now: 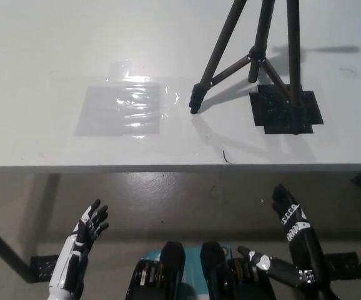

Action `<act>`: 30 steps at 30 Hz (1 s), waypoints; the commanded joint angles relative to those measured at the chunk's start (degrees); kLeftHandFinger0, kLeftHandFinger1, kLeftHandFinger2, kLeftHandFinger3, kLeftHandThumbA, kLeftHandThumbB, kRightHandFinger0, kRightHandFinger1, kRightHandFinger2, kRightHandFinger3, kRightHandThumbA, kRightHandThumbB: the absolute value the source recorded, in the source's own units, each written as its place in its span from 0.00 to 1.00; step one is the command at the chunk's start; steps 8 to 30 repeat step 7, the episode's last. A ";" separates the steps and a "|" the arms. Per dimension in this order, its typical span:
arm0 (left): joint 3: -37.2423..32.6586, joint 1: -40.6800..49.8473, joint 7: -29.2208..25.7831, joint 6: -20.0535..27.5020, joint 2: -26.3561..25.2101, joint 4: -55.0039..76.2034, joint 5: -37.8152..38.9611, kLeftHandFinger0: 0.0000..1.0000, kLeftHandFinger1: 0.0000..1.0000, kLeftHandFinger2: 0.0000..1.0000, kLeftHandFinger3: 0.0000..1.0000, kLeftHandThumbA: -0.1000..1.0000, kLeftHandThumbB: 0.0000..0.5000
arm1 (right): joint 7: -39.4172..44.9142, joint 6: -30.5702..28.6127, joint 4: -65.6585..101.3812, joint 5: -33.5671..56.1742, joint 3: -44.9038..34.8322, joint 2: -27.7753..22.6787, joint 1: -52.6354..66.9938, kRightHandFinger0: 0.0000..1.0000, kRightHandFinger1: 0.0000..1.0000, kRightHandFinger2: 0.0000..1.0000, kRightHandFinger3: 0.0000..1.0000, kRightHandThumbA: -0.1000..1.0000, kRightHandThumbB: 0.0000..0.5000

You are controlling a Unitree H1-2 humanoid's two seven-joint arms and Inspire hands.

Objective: A tripod lies near the right hand side of the table and the robot grab a leg of the tripod using its right hand and put it up right.

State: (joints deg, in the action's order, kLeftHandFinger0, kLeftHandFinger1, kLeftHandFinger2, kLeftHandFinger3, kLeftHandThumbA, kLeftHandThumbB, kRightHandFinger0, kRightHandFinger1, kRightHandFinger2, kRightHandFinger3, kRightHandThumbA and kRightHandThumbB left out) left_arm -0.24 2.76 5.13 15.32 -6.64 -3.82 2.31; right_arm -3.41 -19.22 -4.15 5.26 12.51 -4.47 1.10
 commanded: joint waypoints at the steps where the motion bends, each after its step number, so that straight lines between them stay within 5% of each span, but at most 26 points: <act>1: -0.30 -1.16 1.18 -1.51 -0.78 2.16 0.47 1.00 1.00 1.00 1.00 1.00 0.22 | 2.90 1.05 -0.13 2.80 -1.88 0.57 -1.79 1.00 1.00 1.00 1.00 1.00 0.52; 5: -0.69 -2.16 1.34 -2.16 -0.88 2.15 0.10 1.00 1.00 1.00 1.00 1.00 0.24 | 4.06 1.23 -0.53 3.61 -2.94 0.83 -2.54 1.00 1.00 1.00 1.00 1.00 0.41; 30: -0.74 -2.24 1.32 -2.21 -0.84 2.13 0.15 1.00 1.00 1.00 1.00 1.00 0.24 | 4.04 1.44 -0.39 3.43 -3.13 0.94 -2.54 1.00 1.00 1.00 1.00 1.00 0.41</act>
